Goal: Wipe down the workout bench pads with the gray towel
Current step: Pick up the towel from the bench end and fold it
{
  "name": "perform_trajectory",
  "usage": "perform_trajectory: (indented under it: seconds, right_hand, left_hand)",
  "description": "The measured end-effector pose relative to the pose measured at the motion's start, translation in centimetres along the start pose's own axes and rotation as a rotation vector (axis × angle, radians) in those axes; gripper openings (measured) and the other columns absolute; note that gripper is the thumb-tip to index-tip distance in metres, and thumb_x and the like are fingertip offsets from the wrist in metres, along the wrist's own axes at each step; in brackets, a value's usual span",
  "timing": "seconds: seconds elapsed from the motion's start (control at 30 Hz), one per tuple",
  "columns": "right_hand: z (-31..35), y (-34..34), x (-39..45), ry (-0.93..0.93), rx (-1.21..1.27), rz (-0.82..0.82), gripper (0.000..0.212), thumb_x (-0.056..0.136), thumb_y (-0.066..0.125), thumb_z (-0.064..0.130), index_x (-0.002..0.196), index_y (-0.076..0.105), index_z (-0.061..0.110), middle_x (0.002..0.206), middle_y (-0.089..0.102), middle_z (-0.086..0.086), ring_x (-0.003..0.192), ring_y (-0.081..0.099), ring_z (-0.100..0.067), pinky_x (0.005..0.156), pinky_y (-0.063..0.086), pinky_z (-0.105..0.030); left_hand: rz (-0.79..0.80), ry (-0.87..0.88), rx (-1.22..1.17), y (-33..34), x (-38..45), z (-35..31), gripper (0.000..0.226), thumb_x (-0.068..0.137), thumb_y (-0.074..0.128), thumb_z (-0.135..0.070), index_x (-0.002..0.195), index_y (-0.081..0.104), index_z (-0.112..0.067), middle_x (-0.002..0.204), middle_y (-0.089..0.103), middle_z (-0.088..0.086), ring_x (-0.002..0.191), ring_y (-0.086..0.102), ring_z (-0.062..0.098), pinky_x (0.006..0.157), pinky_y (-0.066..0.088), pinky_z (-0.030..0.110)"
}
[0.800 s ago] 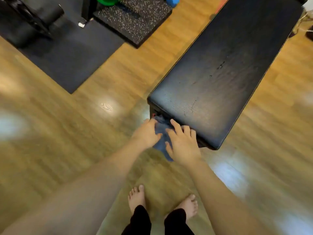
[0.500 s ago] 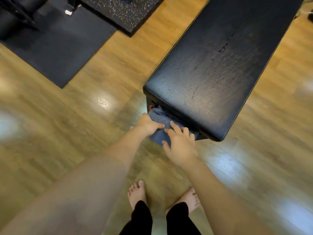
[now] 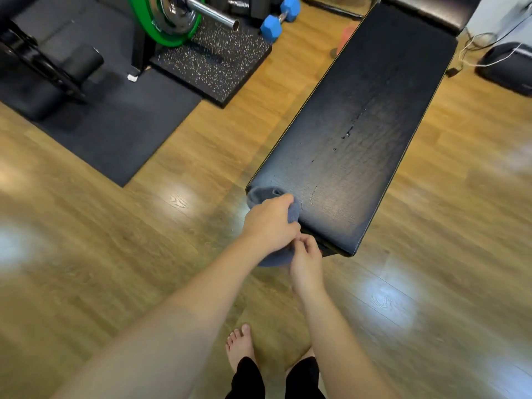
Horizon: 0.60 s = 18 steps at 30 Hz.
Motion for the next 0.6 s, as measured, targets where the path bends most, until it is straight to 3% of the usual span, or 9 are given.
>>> perform_trajectory:
  seconds: [0.07, 0.13, 0.2, 0.3, 0.37, 0.47, 0.53, 0.6]
  right_hand:
    - [2.3, 0.5, -1.8, 0.245, 0.332, 0.044, 0.027, 0.103, 0.043, 0.029, 0.112, 0.061, 0.011, 0.098, 0.065, -0.004, 0.088, 0.059, -0.018, 0.072, 0.049, -0.036]
    - [5.6, 1.0, -3.4, 0.394, 0.581, 0.139, 0.048, 0.101, 0.038, 0.054, 0.121, 0.064, 0.018, 0.114, 0.07, -0.007, 0.1, 0.066, -0.024, 0.084, 0.053, -0.045]
    - [10.2, 1.4, -5.5, 0.362, 0.745, 0.201, 0.056, 0.097, 0.038, 0.064, 0.122, 0.066, 0.022, 0.117, 0.071, -0.01, 0.105, 0.069, -0.026, 0.089, 0.054, -0.043]
    - [17.2, 1.7, -8.1, 0.124, 0.889, 0.146, 0.041, 0.106, 0.032, 0.044, 0.101, 0.063, 0.016, 0.086, 0.066, -0.006, 0.07, 0.071, -0.011, 0.062, 0.055, -0.024]
    - [20.7, 1.8, -9.9, 0.044, 0.933, 0.187, 0.052, 0.106, 0.031, 0.048, 0.09, 0.071, 0.017, 0.076, 0.069, -0.004, 0.067, 0.07, -0.014, 0.06, 0.056, -0.023]
    - [24.4, 2.1, -12.4, 0.019, 0.961, 0.257, 0.069, 0.1, 0.033, 0.058, 0.078, 0.082, 0.015, 0.087, 0.076, -0.008, 0.079, 0.075, -0.02, 0.068, 0.06, -0.029]
    - [25.9, 2.4, -13.2, 0.047, 0.948, 0.258, 0.067, 0.096, 0.039, 0.063, 0.089, 0.082, 0.012, 0.099, 0.076, -0.011, 0.09, 0.075, -0.024, 0.082, 0.059, -0.033]
    - [27.1, 2.7, -13.9, 0.068, 0.893, 0.225, 0.068, 0.089, 0.048, 0.07, 0.117, 0.074, 0.013, 0.108, 0.072, -0.012, 0.1, 0.07, -0.028, 0.1, 0.048, -0.039]
  left_hand:
    - [-0.075, 0.098, 0.065, -3.7, -1.6, -3.1, 0.024, 0.081, 0.061, -0.02, 0.081, 0.036, -0.022, 0.077, 0.052, -0.004, 0.078, 0.053, 0.032, 0.065, 0.033, 0.038]
    - [-0.157, 0.246, 0.14, -7.3, -3.6, -6.4, 0.029, 0.081, 0.061, -0.018, 0.08, 0.033, -0.024, 0.08, 0.048, -0.007, 0.08, 0.053, 0.03, 0.069, 0.03, 0.039]
    - [-0.239, 0.425, 0.191, -10.1, -5.8, -9.3, 0.027, 0.081, 0.061, -0.019, 0.082, 0.035, -0.023, 0.083, 0.051, -0.003, 0.082, 0.056, 0.03, 0.068, 0.028, 0.038]
    - [-0.315, 0.587, 0.16, -13.3, -8.7, -11.9, 0.021, 0.082, 0.063, -0.02, 0.083, 0.042, -0.021, 0.081, 0.057, 0.001, 0.08, 0.058, 0.032, 0.066, 0.031, 0.039]
    - [-0.331, 0.611, 0.028, -15.9, -10.1, -12.9, 0.022, 0.083, 0.065, -0.026, 0.084, 0.044, -0.019, 0.079, 0.058, -0.002, 0.08, 0.058, 0.029, 0.068, 0.036, 0.042]
    - [-0.268, 0.534, -0.214, -20.0, -11.3, -13.8, 0.022, 0.084, 0.068, -0.031, 0.088, 0.048, -0.024, 0.076, 0.058, -0.008, 0.077, 0.059, 0.019, 0.073, 0.043, 0.041]
    - [-0.239, 0.478, -0.358, -22.6, -11.2, -14.3, 0.021, 0.083, 0.07, -0.028, 0.089, 0.05, -0.027, 0.077, 0.058, -0.011, 0.076, 0.058, 0.012, 0.073, 0.047, 0.037]
    - [-0.198, 0.427, -0.467, -25.2, -10.8, -14.7, 0.015, 0.086, 0.07, -0.023, 0.092, 0.057, -0.024, 0.082, 0.062, -0.012, 0.075, 0.059, 0.006, 0.071, 0.049, 0.03]
Point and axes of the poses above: each hand's wrist, its own x-axis towards the middle knuckle, its own y-axis out of the palm, z = x × y, the point moved 2 cm from there along x, towards the middle knuckle
